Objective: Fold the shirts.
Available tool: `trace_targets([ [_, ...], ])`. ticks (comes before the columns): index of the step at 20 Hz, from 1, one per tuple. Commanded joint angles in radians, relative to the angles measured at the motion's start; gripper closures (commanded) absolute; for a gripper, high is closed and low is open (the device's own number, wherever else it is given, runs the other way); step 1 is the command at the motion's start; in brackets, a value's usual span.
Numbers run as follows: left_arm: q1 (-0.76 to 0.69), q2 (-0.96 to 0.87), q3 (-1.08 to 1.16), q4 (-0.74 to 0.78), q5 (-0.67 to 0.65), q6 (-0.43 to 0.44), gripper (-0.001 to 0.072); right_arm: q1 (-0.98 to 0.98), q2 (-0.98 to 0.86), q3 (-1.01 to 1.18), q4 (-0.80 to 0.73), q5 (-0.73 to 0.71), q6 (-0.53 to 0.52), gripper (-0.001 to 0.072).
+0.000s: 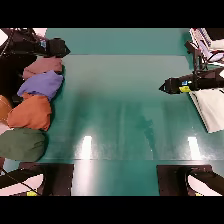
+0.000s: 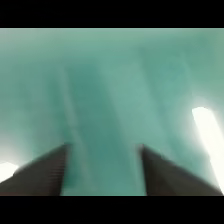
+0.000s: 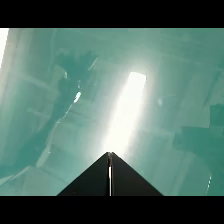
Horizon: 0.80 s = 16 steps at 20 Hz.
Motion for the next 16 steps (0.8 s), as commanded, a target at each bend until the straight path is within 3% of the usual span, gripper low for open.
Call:
trace_targets([
  [1,0.003,-0.027,0.000,0.281,0.104,-0.002,0.0156,0.001,0.000,0.001,0.000,-0.006,0.000,0.0696],
  [3,0.026,-0.082,0.000,0.415,0.130,-0.063,0.0156,0.001,0.000,0.001,0.006,-0.005,0.000,0.0696],
  [7,0.160,-0.249,0.001,0.415,0.190,-0.128,0.0156,0.002,0.000,0.001,0.008,-0.006,0.001,0.0697],
  [16,0.293,-0.484,0.024,0.381,0.303,-0.113,0.0155,0.002,0.000,0.000,0.008,-0.006,0.001,0.0696],
])
